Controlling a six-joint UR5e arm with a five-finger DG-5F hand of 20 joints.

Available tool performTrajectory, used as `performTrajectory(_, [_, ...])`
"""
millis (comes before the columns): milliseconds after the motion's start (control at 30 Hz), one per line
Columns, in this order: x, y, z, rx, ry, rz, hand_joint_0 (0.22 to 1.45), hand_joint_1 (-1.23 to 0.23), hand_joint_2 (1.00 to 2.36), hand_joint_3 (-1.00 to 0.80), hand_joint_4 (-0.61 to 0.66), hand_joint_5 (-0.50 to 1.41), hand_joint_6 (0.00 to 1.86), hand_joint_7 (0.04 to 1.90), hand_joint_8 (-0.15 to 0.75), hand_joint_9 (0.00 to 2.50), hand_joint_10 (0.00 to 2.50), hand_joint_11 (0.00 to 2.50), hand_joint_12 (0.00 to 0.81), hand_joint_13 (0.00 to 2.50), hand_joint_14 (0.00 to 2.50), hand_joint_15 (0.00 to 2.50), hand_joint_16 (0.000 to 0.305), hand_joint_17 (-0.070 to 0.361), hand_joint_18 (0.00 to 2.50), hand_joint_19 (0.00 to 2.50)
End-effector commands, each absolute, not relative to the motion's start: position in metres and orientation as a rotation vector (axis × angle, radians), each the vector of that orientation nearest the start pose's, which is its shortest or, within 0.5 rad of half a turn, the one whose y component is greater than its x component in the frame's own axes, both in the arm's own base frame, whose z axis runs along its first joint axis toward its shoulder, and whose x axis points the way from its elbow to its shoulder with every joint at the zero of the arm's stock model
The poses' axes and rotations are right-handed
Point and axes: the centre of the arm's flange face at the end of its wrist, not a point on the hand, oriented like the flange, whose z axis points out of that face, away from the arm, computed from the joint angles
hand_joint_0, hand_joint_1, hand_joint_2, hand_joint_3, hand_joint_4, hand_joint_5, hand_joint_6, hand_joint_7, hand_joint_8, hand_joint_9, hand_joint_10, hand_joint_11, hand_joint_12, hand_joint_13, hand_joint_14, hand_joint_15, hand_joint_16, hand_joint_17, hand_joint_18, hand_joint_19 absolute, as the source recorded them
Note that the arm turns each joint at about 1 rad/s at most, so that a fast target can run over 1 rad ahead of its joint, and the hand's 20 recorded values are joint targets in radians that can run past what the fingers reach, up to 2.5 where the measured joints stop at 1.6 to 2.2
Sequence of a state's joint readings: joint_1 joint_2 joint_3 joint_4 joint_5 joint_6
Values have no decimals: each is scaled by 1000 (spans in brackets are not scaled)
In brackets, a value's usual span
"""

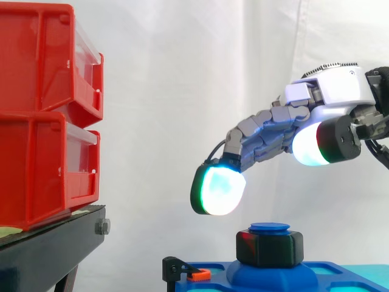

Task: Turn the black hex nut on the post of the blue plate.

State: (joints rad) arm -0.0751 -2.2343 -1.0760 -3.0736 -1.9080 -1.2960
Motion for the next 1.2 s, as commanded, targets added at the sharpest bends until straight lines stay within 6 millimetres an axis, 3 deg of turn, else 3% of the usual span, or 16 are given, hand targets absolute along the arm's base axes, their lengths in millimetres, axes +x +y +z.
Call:
performTrajectory(0, [727, -141, 323, 31, 1669, 447, 464, -363, 1000, -500, 150, -209, 502, 751, 260, 316, 0, 0, 389, 235, 0, 21, 58, 131, 178, 141])
performTrajectory(200, [732, -116, 322, 34, 1684, 443, 463, -355, 1000, -500, 165, -204, 502, 753, 259, 316, 0, 0, 389, 230, 0, 19, 59, 132, 169, 142])
performTrajectory(400, [732, -105, 320, 46, 1712, 435, 467, -356, 1000, -500, 169, -203, 502, 752, 258, 316, 0, 0, 388, 229, 0, 19, 58, 131, 168, 143])
performTrajectory(700, [727, -103, 296, 70, 1729, 411, 468, -353, 1000, -500, 170, -201, 502, 749, 260, 317, 0, 0, 390, 223, 0, 23, 58, 131, 164, 146])
performTrajectory(1167, [723, -111, 293, 95, 1750, 382, 469, -351, 1000, -500, 168, -201, 502, 747, 259, 313, 0, 0, 392, 218, 0, 10, 59, 132, 157, 144])
